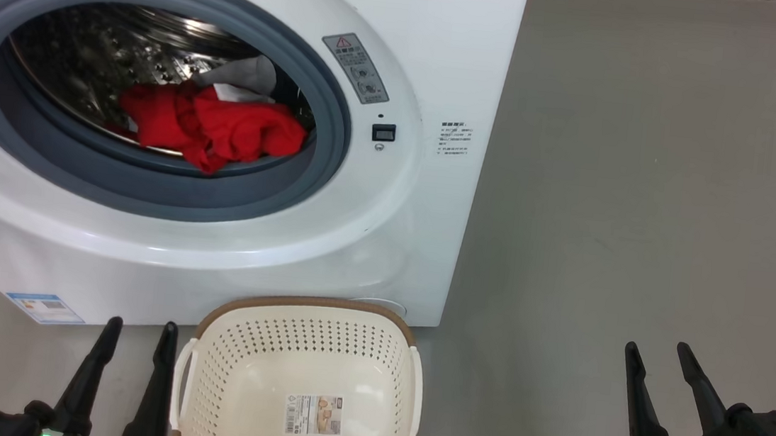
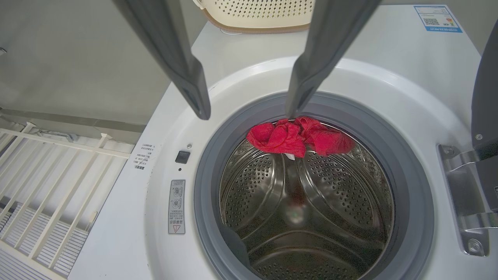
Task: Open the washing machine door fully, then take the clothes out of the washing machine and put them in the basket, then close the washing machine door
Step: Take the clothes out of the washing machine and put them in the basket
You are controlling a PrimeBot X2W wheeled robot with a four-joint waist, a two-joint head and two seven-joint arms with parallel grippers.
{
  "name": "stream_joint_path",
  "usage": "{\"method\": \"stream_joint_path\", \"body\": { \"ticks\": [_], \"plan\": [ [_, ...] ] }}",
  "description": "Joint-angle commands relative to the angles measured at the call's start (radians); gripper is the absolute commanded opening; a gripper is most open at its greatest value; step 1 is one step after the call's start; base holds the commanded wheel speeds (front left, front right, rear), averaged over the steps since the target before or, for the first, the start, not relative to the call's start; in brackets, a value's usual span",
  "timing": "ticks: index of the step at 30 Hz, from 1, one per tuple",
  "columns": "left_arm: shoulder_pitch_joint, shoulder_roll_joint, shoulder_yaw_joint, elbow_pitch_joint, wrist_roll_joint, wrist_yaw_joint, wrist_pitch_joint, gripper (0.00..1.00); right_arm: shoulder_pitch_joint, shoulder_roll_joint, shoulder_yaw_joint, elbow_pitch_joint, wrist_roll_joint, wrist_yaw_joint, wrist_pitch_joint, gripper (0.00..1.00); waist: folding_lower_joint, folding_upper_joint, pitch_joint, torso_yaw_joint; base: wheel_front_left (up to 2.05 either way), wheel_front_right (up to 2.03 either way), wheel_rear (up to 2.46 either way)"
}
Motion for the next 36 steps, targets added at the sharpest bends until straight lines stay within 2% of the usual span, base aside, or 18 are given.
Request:
{"method": "stream_joint_path", "body": {
  "ticks": [1, 9, 17, 26, 36],
  "plan": [
    [-0.039, 0.009, 0.036, -0.018, 0.012, -0.006, -0.005, 1.00, -0.027, -0.005, 0.024, -0.022, -0.002, 0.000, -0.009, 1.00, 0.0000, -0.0001, 0.000, 0.001, 0.00, 0.00, 0.00],
    [-0.033, 0.007, 0.024, 0.004, 0.015, -0.006, -0.005, 1.00, -0.028, -0.005, 0.029, -0.018, -0.003, 0.000, -0.009, 1.00, 0.0000, -0.0001, 0.001, -0.001, 0.00, 0.00, 0.00],
    [-0.103, 0.021, 0.010, 0.127, 0.025, -0.006, -0.005, 1.00, -0.042, -0.005, 0.046, -0.020, -0.004, 0.000, -0.009, 1.00, 0.0000, -0.0001, 0.030, -0.023, 0.00, 0.00, 0.00],
    [-0.387, 0.082, -0.053, 0.386, -0.027, -0.006, -0.005, 1.00, -0.089, -0.004, 0.063, -0.030, -0.004, 0.000, -0.009, 1.00, 0.0000, -0.0001, 0.135, -0.075, 0.00, 0.00, 0.00],
    [-0.716, 0.159, -0.094, 0.602, -0.060, -0.006, -0.005, 1.00, -0.162, -0.004, 0.090, -0.045, 0.025, 0.000, -0.009, 1.00, 0.0000, -0.0001, 0.278, -0.150, 0.00, 0.00, 0.00]
  ]
}}
